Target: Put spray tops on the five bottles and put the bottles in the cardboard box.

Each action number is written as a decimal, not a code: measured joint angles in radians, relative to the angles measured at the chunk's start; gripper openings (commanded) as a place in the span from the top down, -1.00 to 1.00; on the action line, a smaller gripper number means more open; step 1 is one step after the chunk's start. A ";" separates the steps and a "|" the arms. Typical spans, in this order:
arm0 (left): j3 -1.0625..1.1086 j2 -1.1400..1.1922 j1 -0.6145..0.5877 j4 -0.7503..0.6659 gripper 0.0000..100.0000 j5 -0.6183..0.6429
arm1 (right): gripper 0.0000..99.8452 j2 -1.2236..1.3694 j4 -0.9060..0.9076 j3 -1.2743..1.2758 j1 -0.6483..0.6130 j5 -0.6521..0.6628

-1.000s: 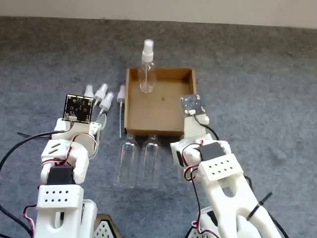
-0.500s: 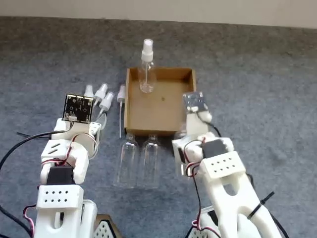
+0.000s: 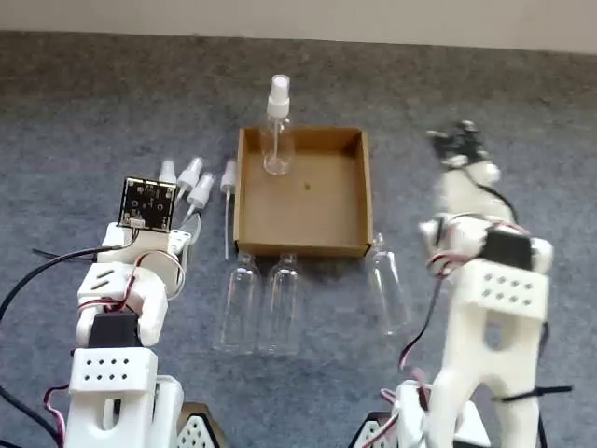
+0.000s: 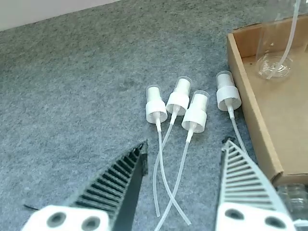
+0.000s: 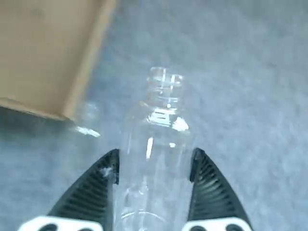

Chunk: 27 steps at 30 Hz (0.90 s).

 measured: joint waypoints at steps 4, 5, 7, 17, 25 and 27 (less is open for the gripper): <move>0.008 0.000 0.000 0.000 0.55 0.000 | 0.93 0.203 0.000 -0.015 0.161 0.155; 0.008 0.000 0.000 0.000 0.55 0.000 | 0.93 0.269 -0.008 -0.029 0.190 0.178; 0.008 0.003 0.000 0.000 0.55 0.000 | 0.93 0.393 -0.034 -0.064 0.253 0.212; 0.014 0.009 0.000 0.000 0.55 0.000 | 0.59 0.663 -0.069 -0.166 0.390 0.249; 0.014 0.009 0.011 0.000 0.66 0.000 | 0.50 0.674 -0.005 -0.229 0.376 0.215; 0.014 0.009 0.011 0.000 0.66 0.000 | 0.50 0.689 0.009 -0.276 0.359 0.169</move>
